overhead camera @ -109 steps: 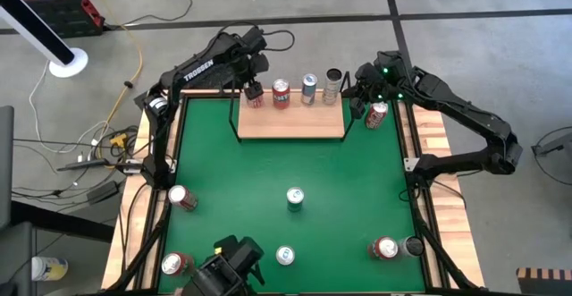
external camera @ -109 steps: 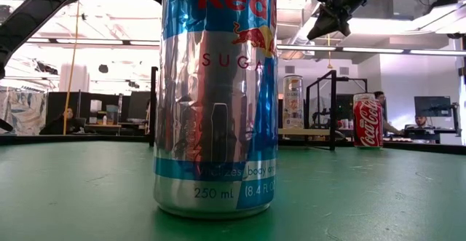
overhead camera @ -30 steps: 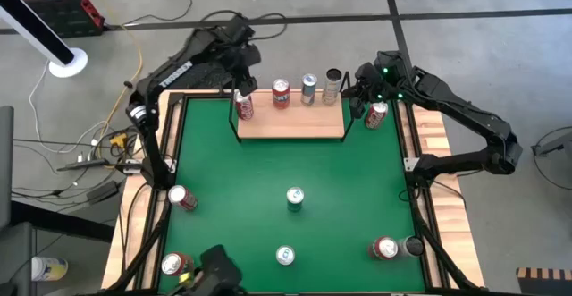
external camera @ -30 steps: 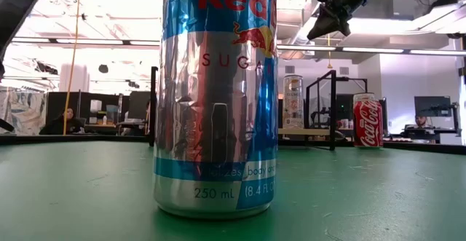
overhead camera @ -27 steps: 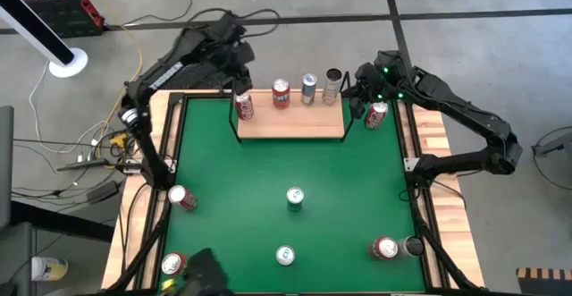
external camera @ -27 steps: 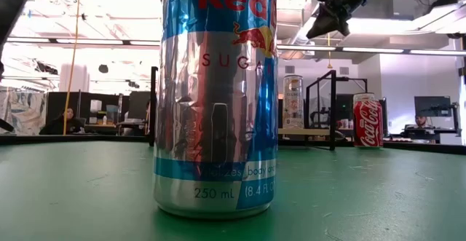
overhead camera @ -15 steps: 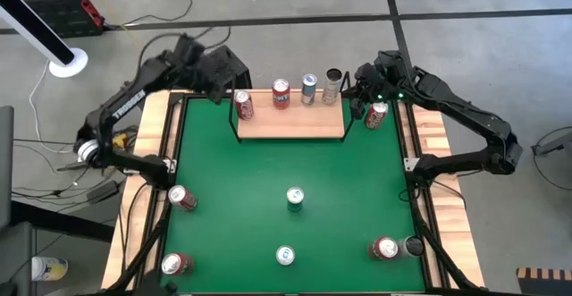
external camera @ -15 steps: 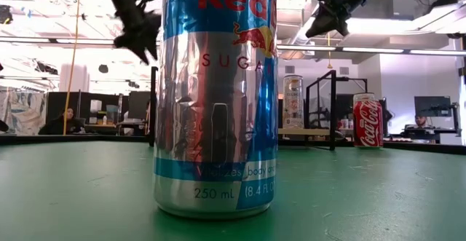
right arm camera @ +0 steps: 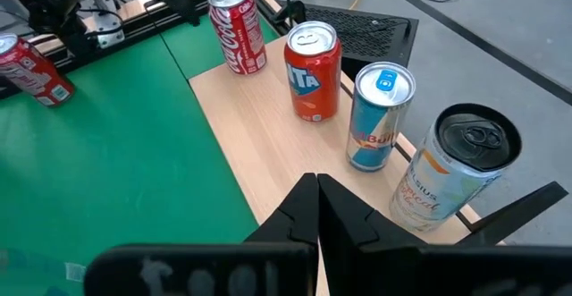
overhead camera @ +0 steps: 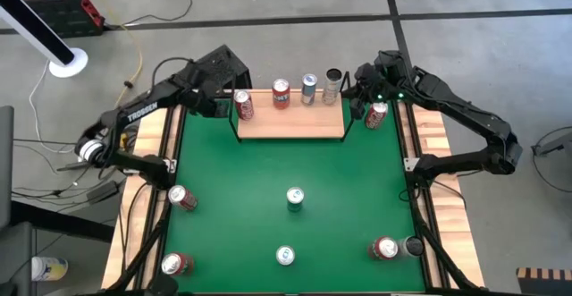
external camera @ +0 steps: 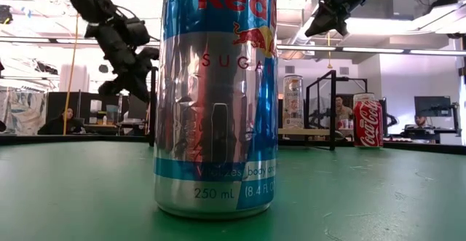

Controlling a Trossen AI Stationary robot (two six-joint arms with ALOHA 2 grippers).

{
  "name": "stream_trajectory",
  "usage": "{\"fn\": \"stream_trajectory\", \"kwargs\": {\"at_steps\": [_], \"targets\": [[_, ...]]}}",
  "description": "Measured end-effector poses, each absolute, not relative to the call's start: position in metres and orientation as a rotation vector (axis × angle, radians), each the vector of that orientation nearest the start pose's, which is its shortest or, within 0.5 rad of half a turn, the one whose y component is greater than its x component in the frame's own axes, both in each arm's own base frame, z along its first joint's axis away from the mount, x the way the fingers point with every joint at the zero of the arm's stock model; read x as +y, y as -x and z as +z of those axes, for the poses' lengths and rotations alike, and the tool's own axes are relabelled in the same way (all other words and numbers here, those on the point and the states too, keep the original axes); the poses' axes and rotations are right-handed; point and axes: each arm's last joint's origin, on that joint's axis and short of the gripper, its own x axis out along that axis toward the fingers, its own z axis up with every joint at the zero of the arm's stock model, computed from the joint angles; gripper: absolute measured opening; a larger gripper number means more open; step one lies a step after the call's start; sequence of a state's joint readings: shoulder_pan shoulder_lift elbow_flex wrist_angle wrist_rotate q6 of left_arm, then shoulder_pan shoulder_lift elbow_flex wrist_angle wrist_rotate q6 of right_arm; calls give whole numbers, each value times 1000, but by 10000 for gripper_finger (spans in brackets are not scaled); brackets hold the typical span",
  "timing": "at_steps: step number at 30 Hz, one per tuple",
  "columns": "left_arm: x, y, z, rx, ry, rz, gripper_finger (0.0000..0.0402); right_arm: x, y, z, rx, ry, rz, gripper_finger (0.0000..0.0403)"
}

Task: Place canned beverage on shelf
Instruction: Put the top left red soda can on the shelf

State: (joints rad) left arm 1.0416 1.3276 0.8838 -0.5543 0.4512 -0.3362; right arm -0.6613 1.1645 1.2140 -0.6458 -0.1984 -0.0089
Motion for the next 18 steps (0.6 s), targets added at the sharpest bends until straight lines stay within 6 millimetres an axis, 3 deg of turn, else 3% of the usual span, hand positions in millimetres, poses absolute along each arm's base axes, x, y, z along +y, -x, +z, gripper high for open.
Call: {"fn": "stream_trajectory", "kwargs": {"at_steps": [7, 12, 18], "targets": [[224, -134, 203, 549, 1098, 604, 0, -140, -190, 363, 562, -253, -431, 25], [232, -142, 187, 461, 1133, 456, 0, -140, -190, 362, 566, -255, -431, 25], [242, -148, 174, 425, 1145, 419, 0, -140, -189, 362, 567, -253, -433, 25]]}}
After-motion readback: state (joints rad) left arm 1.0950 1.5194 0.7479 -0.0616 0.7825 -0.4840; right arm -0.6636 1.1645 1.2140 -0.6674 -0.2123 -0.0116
